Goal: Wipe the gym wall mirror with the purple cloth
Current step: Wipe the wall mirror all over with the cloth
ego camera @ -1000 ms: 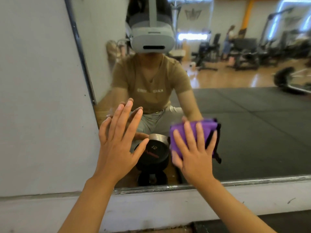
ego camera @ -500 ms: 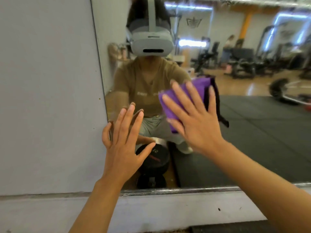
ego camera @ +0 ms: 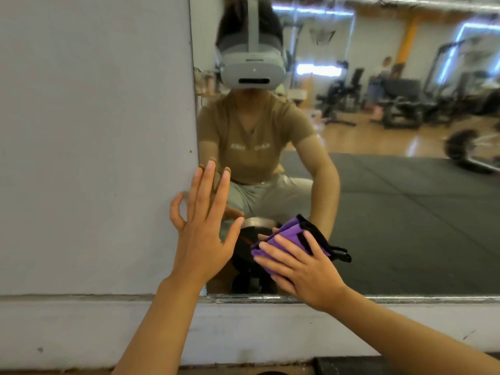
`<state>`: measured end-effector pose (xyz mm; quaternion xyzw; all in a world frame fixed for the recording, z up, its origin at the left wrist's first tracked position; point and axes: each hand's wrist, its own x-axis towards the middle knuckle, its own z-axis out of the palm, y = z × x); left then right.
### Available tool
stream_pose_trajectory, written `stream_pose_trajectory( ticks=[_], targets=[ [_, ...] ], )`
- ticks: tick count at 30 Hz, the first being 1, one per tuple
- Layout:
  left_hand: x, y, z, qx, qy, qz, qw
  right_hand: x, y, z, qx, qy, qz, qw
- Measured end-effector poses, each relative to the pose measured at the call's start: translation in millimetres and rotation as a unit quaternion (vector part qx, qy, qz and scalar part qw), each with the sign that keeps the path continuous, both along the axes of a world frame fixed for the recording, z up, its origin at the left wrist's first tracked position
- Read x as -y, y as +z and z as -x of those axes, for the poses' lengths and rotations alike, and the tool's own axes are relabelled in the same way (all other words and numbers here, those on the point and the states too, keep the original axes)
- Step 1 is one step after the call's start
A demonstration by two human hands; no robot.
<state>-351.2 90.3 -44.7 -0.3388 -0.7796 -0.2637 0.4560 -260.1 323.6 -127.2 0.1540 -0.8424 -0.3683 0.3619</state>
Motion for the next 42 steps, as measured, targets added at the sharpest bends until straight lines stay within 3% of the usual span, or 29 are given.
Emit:
stream_pose_trajectory(
  ticks=[5, 9, 12, 16, 23, 28, 34, 38, 42],
  targets=[
    [12, 2, 6, -0.015, 0.028, 0.032, 0.999, 3, 70, 7, 0.001, 0.056, -0.024, 0.998],
    [13, 2, 4, -0.01, 0.063, 0.028, 0.998, 32, 169, 26, -0.122, 0.068, 0.066, 0.988],
    [12, 2, 3, -0.005, 0.062, 0.014, 0.998, 56, 207, 42, -0.206, 0.037, 0.129, 0.969],
    [20, 1, 7, -0.006, 0.052, -0.003, 0.999, 66, 183, 47, -0.208, 0.027, 0.142, 0.967],
    [39, 1, 10, 0.03, 0.015, 0.035, 0.999, 58, 78, 33, -0.03, 0.045, 0.003, 0.999],
    [52, 7, 12, 0.066, -0.003, 0.106, 0.992, 52, 103, 36, 0.007, 0.086, -0.053, 0.995],
    [56, 12, 13, 0.079, 0.011, 0.149, 0.986, 82, 162, 49, -0.122, 0.108, 0.079, 0.984],
    [58, 12, 16, 0.096, 0.009, 0.175, 0.98, 95, 136, 54, -0.146, 0.088, 0.127, 0.977],
    [61, 13, 18, 0.096, 0.004, 0.184, 0.978, 90, 84, 53, -0.094, 0.09, 0.081, 0.988]
  ],
)
